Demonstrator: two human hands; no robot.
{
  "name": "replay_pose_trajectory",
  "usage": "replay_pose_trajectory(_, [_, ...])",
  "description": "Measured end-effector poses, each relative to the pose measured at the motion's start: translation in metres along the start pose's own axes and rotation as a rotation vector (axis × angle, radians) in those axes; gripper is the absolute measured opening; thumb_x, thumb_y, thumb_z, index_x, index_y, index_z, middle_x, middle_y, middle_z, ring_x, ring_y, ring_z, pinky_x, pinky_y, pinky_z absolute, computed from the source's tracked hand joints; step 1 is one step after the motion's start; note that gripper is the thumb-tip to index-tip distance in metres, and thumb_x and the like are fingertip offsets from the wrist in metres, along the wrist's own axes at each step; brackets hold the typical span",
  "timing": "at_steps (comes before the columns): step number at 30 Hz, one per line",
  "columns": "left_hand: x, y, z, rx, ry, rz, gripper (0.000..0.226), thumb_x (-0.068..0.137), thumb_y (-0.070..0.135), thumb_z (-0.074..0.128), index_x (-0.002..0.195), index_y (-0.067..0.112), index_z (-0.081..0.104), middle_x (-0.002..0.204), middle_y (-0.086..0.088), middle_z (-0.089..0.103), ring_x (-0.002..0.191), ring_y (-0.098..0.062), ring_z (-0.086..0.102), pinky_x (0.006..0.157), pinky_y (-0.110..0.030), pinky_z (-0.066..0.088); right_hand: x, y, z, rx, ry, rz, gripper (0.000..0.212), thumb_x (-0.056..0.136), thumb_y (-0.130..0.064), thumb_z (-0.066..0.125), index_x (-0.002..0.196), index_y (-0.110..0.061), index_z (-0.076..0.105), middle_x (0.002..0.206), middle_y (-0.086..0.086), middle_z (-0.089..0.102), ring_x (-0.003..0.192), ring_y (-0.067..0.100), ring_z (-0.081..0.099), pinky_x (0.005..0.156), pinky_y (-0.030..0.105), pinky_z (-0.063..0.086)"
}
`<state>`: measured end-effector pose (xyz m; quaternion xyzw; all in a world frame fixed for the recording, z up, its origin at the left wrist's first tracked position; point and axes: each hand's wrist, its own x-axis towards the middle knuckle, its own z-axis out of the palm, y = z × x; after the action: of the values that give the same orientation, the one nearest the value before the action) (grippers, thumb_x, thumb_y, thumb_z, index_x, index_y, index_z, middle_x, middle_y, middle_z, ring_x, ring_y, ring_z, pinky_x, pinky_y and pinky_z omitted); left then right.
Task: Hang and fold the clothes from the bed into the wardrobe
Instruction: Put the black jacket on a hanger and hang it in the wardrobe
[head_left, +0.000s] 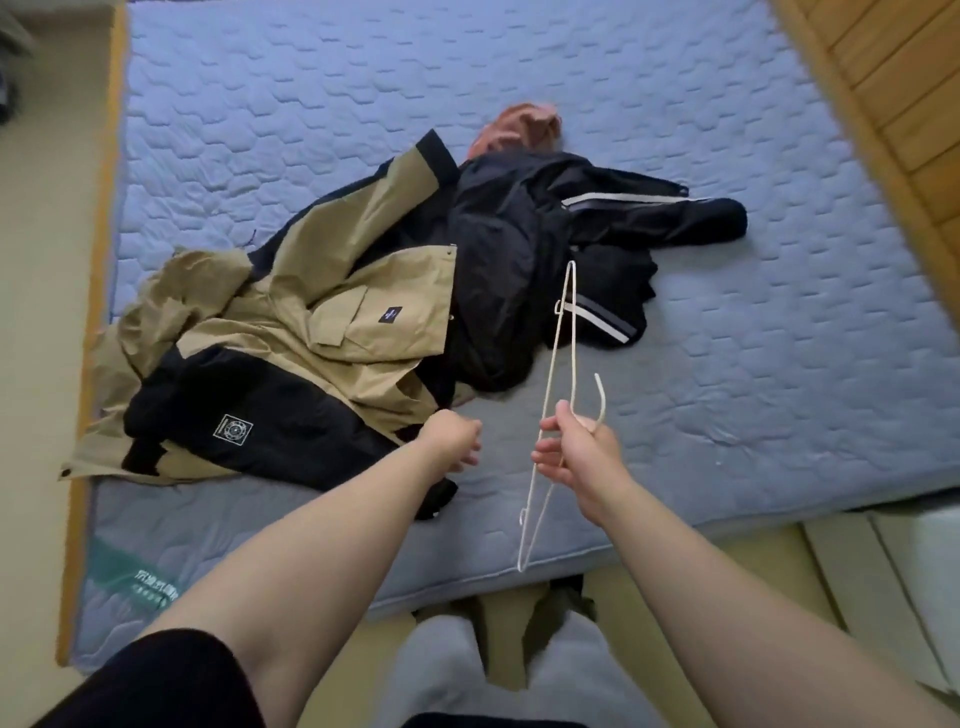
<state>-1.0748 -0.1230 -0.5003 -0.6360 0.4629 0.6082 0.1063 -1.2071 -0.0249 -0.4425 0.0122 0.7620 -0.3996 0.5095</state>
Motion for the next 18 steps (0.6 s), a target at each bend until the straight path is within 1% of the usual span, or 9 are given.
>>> replay_pose_trajectory(2, [0.033,0.007,0.021,-0.072,0.024,-0.056,0.036,0.108,0.028,0.043,0.123,-0.001,0.059,0.102,-0.007,0.067,0.076,-0.018,0.067,0.061,-0.029,0.048,0.021,0.007,-0.015,-0.025,0.012,-0.005,0.043,0.105,-0.045,0.047,0.092,-0.009,0.065,0.07,0.008,0.063,0.068,0.022,0.063,0.081,0.042,0.06])
replay_pose_trajectory(4, [0.065,0.013,0.039,-0.171,0.047,-0.083,0.039,0.107,0.03,0.045,0.126,-0.002,0.059,0.103,-0.01,0.067,0.068,-0.017,0.064,0.06,-0.029,0.047,0.041,0.016,-0.029,-0.045,0.031,-0.011,0.044,0.105,-0.048,0.046,0.089,-0.011,0.064,0.072,0.009,0.064,0.068,0.021,0.063,0.08,0.041,0.059])
replay_pose_trajectory(7, [0.113,0.022,0.065,-0.35,0.059,-0.129,0.041,0.107,0.033,0.047,0.129,-0.001,0.056,0.114,-0.014,0.065,0.069,-0.018,0.064,0.057,-0.029,0.045,0.072,0.028,-0.046,-0.058,0.041,-0.03,0.046,0.104,-0.05,0.046,0.087,-0.011,0.065,0.071,0.01,0.065,0.068,0.019,0.062,0.077,0.039,0.058])
replay_pose_trajectory(9, [0.141,0.027,0.078,-0.472,0.09,-0.158,0.042,0.106,0.035,0.051,0.133,0.003,0.052,0.125,-0.014,0.063,0.073,-0.019,0.066,0.057,-0.031,0.051,0.093,0.037,-0.054,-0.08,0.029,-0.036,0.047,0.104,-0.05,0.046,0.088,-0.011,0.066,0.071,0.009,0.065,0.068,0.018,0.062,0.077,0.039,0.058])
replay_pose_trajectory(11, [0.17,0.03,0.087,-0.645,0.099,-0.175,0.047,0.103,0.037,0.056,0.139,0.008,0.048,0.136,-0.012,0.057,0.078,-0.019,0.068,0.066,-0.032,0.057,0.112,0.045,-0.062,-0.104,0.005,-0.035,0.049,0.104,-0.051,0.045,0.091,-0.01,0.067,0.072,0.009,0.066,0.069,0.017,0.063,0.082,0.042,0.059])
replay_pose_trajectory(14, [0.202,0.033,0.094,-1.022,0.062,-0.147,0.053,0.099,0.03,0.064,0.145,0.011,0.046,0.151,-0.008,0.044,0.098,-0.019,0.071,0.089,-0.034,0.059,0.133,0.052,-0.076,-0.125,-0.015,-0.042,0.051,0.104,-0.051,0.046,0.095,-0.007,0.069,0.074,0.01,0.066,0.072,0.018,0.064,0.086,0.044,0.059])
replay_pose_trajectory(15, [0.209,0.034,0.095,-1.133,0.071,-0.13,0.05,0.099,0.026,0.065,0.144,0.011,0.047,0.149,-0.007,0.044,0.101,-0.018,0.07,0.093,-0.034,0.057,0.137,0.054,-0.082,-0.127,-0.021,-0.057,0.051,0.104,-0.051,0.046,0.095,-0.007,0.069,0.074,0.009,0.066,0.072,0.018,0.064,0.087,0.044,0.058])
replay_pose_trajectory(16, [0.213,0.034,0.095,-1.199,0.095,-0.127,0.046,0.1,0.024,0.064,0.141,0.01,0.05,0.143,-0.006,0.048,0.1,-0.017,0.069,0.093,-0.032,0.056,0.14,0.056,-0.088,-0.133,-0.029,-0.073,0.05,0.104,-0.051,0.046,0.094,-0.009,0.069,0.073,0.008,0.066,0.072,0.017,0.064,0.088,0.044,0.058])
replay_pose_trajectory(18, [0.218,0.036,0.094,-1.227,0.135,-0.14,0.028,0.1,0.023,0.064,0.124,0.008,0.06,0.121,-0.002,0.057,0.088,-0.012,0.066,0.083,-0.027,0.056,0.144,0.06,-0.101,-0.146,-0.048,-0.1,0.049,0.103,-0.053,0.046,0.091,-0.011,0.069,0.071,0.006,0.068,0.072,0.017,0.066,0.09,0.045,0.058])
